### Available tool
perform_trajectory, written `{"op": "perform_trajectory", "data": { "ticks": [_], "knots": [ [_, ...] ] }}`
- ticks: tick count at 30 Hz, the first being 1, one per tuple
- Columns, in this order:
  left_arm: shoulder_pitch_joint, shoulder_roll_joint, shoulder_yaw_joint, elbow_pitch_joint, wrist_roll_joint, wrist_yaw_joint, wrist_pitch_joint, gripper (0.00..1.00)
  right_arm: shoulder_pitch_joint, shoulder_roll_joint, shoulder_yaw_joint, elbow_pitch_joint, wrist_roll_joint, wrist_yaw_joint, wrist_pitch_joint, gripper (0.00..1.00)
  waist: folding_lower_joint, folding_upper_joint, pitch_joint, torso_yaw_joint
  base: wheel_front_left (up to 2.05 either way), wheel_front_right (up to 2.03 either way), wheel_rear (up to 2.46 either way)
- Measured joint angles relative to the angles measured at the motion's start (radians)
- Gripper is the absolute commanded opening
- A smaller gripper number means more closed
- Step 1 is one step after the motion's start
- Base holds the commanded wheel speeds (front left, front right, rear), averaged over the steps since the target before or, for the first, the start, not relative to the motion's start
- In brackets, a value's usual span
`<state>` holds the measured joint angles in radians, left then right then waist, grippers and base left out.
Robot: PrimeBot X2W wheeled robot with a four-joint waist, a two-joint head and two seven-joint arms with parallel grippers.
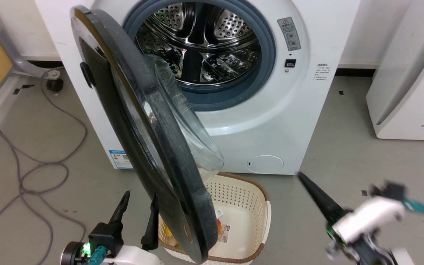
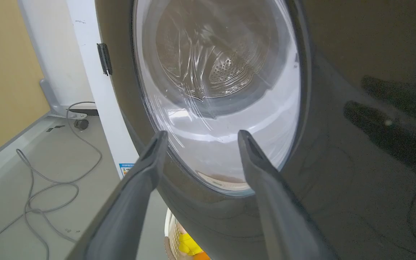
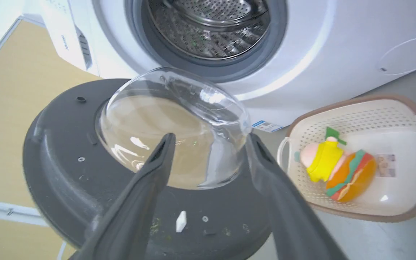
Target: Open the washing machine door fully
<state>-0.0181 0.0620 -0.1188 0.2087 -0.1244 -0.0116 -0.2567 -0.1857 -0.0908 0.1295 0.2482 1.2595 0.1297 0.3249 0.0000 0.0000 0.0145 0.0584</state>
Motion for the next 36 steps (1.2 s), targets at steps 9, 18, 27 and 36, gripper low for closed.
{"op": "perform_trajectory", "data": {
  "ticks": [9, 18, 27, 36],
  "knots": [
    [0.003, 0.017, 0.01, 0.01, 0.001, 0.001, 0.0, 1.0, 0.216, 0.02, -0.132, -0.025, -0.304, 0.0, -0.328, 1.0, 0.0, 0.0, 0.003, -0.021, 0.0, 0.0, 0.0],
    [0.003, 0.026, 0.021, 0.021, 0.001, 0.002, 0.0, 1.0, 0.261, 0.035, -0.326, -0.131, -0.786, 0.0, -0.504, 1.0, 0.0, 0.0, 0.001, -0.032, 0.0, 0.0, 0.0],
    [0.004, 0.027, 0.027, 0.023, 0.001, 0.01, 0.0, 1.0, 0.296, 0.036, -0.289, -0.355, -1.093, 0.0, -0.471, 1.0, 0.0, 0.0, -0.006, -0.029, 0.0, 0.0, 0.0],
    [0.011, 0.028, 0.021, 0.031, 0.001, 0.009, 0.0, 1.0, 0.356, 0.037, -0.208, -0.441, -1.179, 0.0, -0.36, 1.0, 0.0, 0.0, -0.016, -0.021, 0.0, 0.0, 0.0]
  ]
}}
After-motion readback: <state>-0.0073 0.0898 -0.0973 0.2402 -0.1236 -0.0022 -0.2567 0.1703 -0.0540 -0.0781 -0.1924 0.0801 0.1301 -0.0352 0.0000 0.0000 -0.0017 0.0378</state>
